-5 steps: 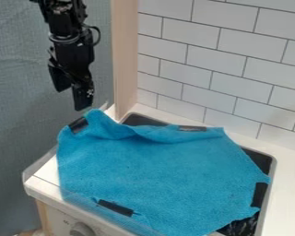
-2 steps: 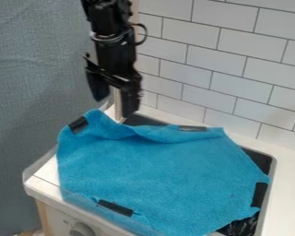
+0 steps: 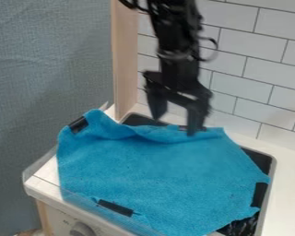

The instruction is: Fold the cloth from the right to the centre

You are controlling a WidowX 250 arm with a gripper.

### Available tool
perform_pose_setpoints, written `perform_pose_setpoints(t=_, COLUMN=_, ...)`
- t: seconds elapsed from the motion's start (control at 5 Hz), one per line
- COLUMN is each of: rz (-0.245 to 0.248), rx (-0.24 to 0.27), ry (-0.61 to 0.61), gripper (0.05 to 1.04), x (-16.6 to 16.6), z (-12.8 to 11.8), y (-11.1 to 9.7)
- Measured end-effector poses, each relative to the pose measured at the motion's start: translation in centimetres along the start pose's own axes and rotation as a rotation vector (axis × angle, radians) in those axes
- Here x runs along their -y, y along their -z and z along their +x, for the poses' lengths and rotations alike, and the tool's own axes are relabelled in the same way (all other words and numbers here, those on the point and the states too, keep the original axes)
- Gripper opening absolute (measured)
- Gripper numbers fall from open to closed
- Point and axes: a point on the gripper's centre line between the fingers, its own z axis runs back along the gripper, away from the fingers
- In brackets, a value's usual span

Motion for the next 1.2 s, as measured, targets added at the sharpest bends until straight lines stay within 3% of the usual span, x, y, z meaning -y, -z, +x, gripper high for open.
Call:
perform_pose_setpoints(t=0.6, rz=-0.003, rx=-0.063, ry=0.075, gripper=0.999, x=11.4, z=1.4, y=3.8)
perform_pose_setpoints(t=1.2, rz=0.043, rx=-0.152, ry=0.064, gripper=0.999, x=11.9, z=2.1, y=8.9)
